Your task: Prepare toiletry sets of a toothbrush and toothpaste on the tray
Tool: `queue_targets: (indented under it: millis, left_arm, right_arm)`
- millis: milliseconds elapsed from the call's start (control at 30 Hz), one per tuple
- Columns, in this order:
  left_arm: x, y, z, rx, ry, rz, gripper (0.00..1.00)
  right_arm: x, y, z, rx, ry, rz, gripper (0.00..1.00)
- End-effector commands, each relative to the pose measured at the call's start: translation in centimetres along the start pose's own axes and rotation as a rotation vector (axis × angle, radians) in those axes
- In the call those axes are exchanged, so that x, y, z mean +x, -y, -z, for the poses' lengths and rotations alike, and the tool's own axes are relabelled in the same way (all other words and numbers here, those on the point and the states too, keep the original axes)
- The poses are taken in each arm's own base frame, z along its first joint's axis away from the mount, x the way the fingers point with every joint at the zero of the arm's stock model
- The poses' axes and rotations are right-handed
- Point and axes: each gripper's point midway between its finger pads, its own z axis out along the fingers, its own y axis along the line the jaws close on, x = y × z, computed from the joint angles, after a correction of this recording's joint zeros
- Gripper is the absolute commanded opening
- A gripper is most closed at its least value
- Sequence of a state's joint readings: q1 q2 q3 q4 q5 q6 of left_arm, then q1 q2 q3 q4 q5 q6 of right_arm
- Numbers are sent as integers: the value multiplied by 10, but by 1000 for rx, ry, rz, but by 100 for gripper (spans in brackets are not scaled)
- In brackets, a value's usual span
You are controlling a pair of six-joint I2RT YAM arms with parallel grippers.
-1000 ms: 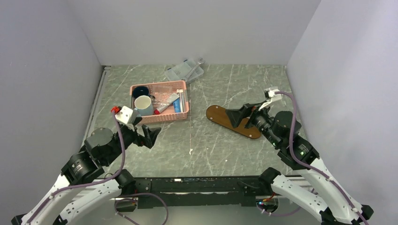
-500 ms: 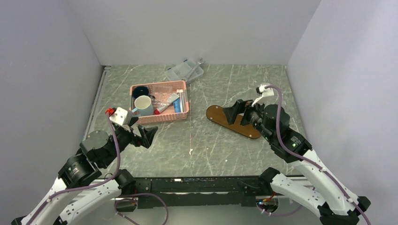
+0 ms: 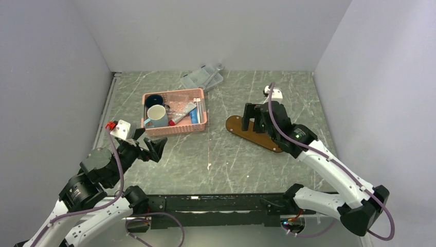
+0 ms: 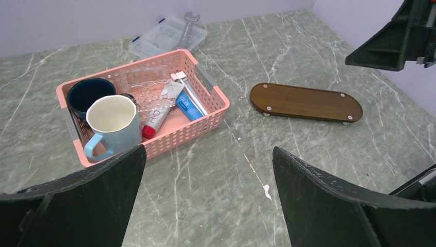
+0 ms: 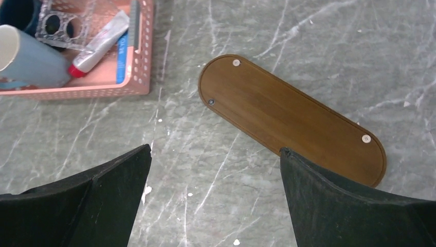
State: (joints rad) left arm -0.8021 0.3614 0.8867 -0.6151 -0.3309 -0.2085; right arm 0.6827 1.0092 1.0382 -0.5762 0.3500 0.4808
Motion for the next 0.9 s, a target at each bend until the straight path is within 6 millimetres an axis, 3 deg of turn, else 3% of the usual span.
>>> queue_targets:
  millis: [0, 267, 467, 867]
  left_arm:
    - [-6, -4, 4, -20, 31, 31, 99]
    - [-5, -3, 4, -18, 27, 33, 99]
    - [-5, -3, 4, -14, 26, 34, 99]
    - [-2, -1, 2, -7, 14, 32, 99]
  right_arm:
    - [-11, 12, -6, 124, 6, -52, 97]
    - [-1, 39, -39, 227, -61, -127, 96]
    - [4, 75, -60, 321, -94, -198, 98]
    - [28, 121, -124, 394, -212, -315, 99]
